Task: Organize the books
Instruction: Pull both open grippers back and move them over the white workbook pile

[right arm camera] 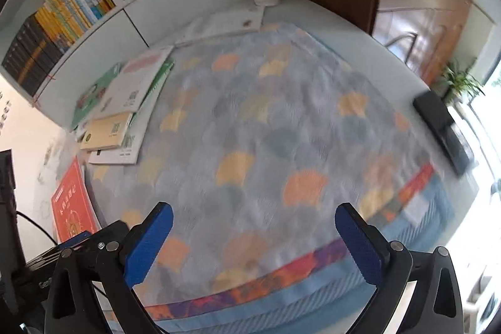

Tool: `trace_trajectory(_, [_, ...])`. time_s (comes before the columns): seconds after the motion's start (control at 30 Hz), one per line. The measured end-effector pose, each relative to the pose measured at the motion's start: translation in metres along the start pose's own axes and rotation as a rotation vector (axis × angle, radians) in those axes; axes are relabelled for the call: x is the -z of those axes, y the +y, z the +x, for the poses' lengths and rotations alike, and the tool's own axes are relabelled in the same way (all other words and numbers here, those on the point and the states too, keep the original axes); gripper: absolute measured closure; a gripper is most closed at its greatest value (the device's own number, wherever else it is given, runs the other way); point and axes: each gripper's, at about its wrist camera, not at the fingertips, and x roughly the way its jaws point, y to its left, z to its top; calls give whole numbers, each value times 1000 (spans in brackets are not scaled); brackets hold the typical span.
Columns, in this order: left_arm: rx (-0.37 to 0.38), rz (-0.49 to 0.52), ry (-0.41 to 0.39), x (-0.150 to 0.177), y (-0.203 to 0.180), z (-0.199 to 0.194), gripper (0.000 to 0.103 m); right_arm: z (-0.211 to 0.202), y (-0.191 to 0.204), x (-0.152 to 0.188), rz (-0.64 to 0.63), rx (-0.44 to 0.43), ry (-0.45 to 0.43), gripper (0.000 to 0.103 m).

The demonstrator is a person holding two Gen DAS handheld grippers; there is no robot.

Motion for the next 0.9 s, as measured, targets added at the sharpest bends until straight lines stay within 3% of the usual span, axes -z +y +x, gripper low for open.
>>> trace_trajectory(0.23, [30,-24,26,-7,-34,20,1,-2,-12,-31,-151,4,-6,0])
trace_trajectory(0.4, [80,-43,-18,-18,-37,19,1,-2,-19,-49,-167,41,-8,0])
trace_trajectory(0.53, [144,-71,-56,-29,-30,18,1,-1,-12,-69,-202,108,-15,0])
trace_trajectory(0.7, [191,-131,-91,-53,-15,21,1,-10,16,-106,-355,207,-71,0])
trace_trajectory(0.9, [97,-253,-227,-93,0,2,1,-22,50,-170,-550,230,-237,0])
